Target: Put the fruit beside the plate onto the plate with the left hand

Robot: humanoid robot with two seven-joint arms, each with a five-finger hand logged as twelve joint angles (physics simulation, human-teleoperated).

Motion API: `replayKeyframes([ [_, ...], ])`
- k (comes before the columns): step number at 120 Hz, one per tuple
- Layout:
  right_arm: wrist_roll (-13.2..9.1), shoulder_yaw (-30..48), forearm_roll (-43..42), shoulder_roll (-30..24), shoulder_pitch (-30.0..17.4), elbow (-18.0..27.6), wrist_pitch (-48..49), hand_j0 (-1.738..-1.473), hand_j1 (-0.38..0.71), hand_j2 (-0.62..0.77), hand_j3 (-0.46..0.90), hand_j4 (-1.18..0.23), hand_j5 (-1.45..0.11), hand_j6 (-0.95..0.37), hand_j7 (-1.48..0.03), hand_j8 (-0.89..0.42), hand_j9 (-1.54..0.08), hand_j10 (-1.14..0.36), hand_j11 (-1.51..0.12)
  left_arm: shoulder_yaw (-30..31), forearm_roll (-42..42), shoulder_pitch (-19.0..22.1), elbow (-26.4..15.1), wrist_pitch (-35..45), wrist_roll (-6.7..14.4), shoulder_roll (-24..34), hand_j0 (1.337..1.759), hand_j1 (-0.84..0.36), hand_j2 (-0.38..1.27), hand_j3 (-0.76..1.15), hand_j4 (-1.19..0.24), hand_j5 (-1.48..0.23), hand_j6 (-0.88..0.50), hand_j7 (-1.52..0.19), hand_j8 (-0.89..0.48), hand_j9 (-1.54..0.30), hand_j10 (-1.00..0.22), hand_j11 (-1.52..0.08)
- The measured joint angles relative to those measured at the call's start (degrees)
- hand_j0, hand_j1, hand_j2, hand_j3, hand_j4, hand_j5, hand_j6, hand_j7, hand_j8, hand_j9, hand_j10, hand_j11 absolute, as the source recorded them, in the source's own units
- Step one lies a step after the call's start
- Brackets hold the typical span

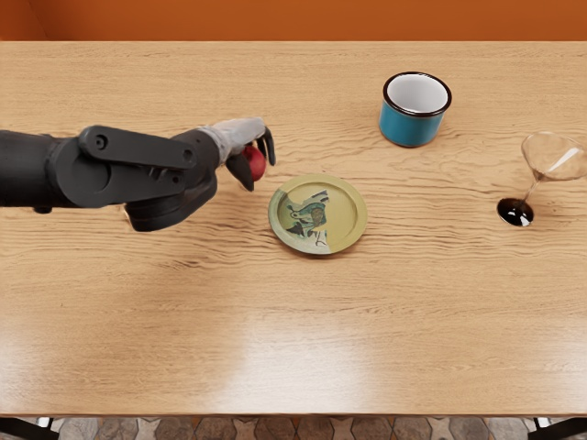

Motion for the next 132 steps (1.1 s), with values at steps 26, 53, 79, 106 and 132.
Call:
replayKeyframes([
  [26, 0.0, 0.0, 0.0, 0.0, 0.0, 0.0, 0.01, -1.658, -0.31, -0.01, 0.0, -0.03, -0.04, -0.03, -0.04, -0.03, -0.04, -0.03, -0.04, -0.12, -0.49, -1.47, 2.73, 0.04, 0.69, -7.07, 1.655, -0.32, 0.33, 0.0, -0.64, -0.95, -0.38, -0.93, -0.32, -0.92, -0.46, -0.9],
  [53, 0.0, 0.0, 0.0, 0.0, 0.0, 0.0, 0.0, -1.658, -0.31, -0.01, 0.0, -0.03, -0.04, -0.03, -0.04, -0.03, -0.04, -0.03, -0.04, -0.18, -2.27, -1.33, 2.94, -0.09, 0.91, -9.79, 1.654, -0.31, 0.29, 0.0, -0.64, -0.96, -0.38, -0.93, -0.32, -0.94, -0.47, -0.9],
  [79, 0.0, 0.0, 0.0, 0.0, 0.0, 0.0, 0.01, -1.658, -0.31, -0.01, 0.0, -0.03, -0.04, -0.03, -0.04, -0.03, -0.04, -0.03, -0.04, -0.21, -3.79, 0.46, 2.59, -1.95, 0.9, -9.79, 1.653, -0.26, 0.24, 0.0, -0.63, -0.93, -0.42, -0.91, -0.35, -0.92, -0.5, -0.89],
  [106, 0.0, 0.0, 0.0, 0.0, 0.0, 0.0, 0.02, -1.658, -0.31, -0.01, 0.0, -0.03, -0.04, -0.03, -0.04, -0.03, -0.04, -0.03, -0.04, -0.28, -5.25, 0.81, 2.71, -4.03, 0.42, -9.79, 1.656, -0.17, 0.16, 0.0, -0.5, -0.7, -0.42, -0.69, -0.37, -0.7, -0.46, -0.68],
  [132, 0.0, 0.01, 0.0, 0.0, 0.0, 0.0, 0.01, -1.658, -0.31, -0.01, 0.0, -0.03, -0.04, -0.03, -0.04, -0.03, -0.04, -0.03, -0.04, -3.57, -5.0, -0.12, 3.51, -5.89, 0.31, -6.76, 1.657, -0.02, 0.09, 0.0, -0.34, -0.46, -0.31, -0.45, -0.29, -0.45, -0.32, -0.45],
])
